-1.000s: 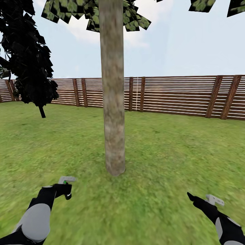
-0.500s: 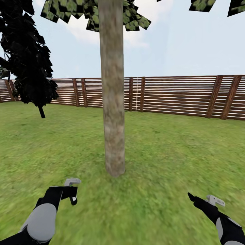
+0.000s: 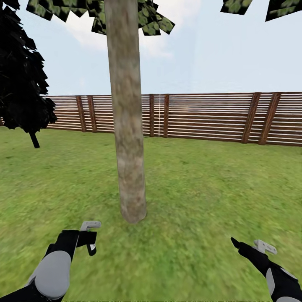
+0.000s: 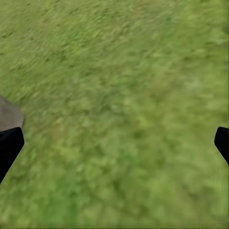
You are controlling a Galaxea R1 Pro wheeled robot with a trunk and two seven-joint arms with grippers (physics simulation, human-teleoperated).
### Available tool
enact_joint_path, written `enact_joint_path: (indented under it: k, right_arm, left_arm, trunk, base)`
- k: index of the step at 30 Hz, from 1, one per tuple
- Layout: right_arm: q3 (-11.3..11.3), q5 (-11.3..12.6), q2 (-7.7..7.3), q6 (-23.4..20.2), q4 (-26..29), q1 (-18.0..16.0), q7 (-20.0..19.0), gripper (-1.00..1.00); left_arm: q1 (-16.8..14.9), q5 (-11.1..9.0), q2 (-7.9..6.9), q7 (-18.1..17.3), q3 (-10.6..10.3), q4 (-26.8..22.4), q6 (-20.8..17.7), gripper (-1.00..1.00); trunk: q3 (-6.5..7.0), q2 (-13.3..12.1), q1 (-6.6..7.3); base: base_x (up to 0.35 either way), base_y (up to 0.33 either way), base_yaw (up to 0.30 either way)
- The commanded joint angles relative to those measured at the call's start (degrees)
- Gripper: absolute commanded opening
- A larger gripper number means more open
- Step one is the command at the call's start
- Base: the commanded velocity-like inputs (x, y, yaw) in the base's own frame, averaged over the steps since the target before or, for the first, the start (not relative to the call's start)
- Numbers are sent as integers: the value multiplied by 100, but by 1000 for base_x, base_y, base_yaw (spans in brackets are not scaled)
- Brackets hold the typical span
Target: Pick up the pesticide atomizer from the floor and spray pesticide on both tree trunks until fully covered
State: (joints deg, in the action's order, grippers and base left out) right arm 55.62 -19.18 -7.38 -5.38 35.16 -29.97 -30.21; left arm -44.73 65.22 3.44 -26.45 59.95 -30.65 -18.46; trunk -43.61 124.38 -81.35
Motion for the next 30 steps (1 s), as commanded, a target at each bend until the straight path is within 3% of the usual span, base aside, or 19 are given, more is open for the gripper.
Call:
enact_joint_path:
  k: [1,20,30]
  right_arm:
    - [-4,1,2,-7,2,0,-6,100]
    - [11,2,0,11,-8,0,22,100]
    - [11,2,7,11,-6,0,24,100]
  left_arm:
    - [0,-2,2,0,-2,13,0,-100]
    - [0,-10,-12,17,-11,531,35,-100]
    - [0,-9,-18,17,-29,513,30,-100]
  trunk:
    - [-9,0,0]
    - [-109,-120,66]
    - [-34,-441,242]
  base:
    - [3,0,-3]
    - [0,0,0]
    - [0,0,0]
